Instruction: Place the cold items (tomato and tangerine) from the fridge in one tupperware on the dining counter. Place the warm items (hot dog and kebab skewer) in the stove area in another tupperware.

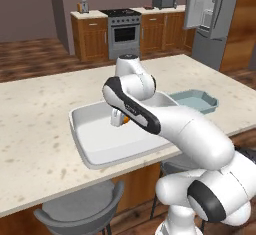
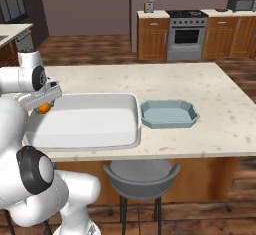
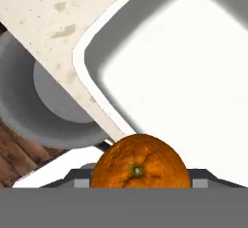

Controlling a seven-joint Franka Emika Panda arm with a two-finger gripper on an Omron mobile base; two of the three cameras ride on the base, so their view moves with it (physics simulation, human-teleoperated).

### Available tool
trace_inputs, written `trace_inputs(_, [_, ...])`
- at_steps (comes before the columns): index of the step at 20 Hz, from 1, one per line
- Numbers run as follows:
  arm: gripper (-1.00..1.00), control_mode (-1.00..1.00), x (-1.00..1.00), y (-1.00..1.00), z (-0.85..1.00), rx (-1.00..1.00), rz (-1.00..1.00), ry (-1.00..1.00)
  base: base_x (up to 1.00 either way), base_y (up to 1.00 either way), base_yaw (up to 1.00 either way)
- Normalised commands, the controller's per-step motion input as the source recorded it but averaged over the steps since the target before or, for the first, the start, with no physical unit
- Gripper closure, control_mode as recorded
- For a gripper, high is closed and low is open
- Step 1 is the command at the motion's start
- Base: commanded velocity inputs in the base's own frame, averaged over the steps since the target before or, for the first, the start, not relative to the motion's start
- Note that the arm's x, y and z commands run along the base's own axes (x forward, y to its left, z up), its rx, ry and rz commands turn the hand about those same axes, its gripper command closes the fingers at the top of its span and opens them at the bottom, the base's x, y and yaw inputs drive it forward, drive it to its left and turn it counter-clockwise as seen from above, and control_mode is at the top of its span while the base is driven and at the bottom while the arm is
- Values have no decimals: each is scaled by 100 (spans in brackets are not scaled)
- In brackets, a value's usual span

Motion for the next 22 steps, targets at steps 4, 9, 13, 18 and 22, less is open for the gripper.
trace_inputs(4, [100,-100,58,0,-40,3,50,18,0,0,0])
trace_inputs(9, [100,-100,51,0,-45,0,62,33,0,0,0])
trace_inputs(13, [100,-100,48,0,-46,0,58,24,0,0,0])
trace_inputs(18, [100,-100,27,3,-51,0,54,0,0,0,0])
trace_inputs(22, [100,-100,24,11,-50,0,44,0,0,0,0])
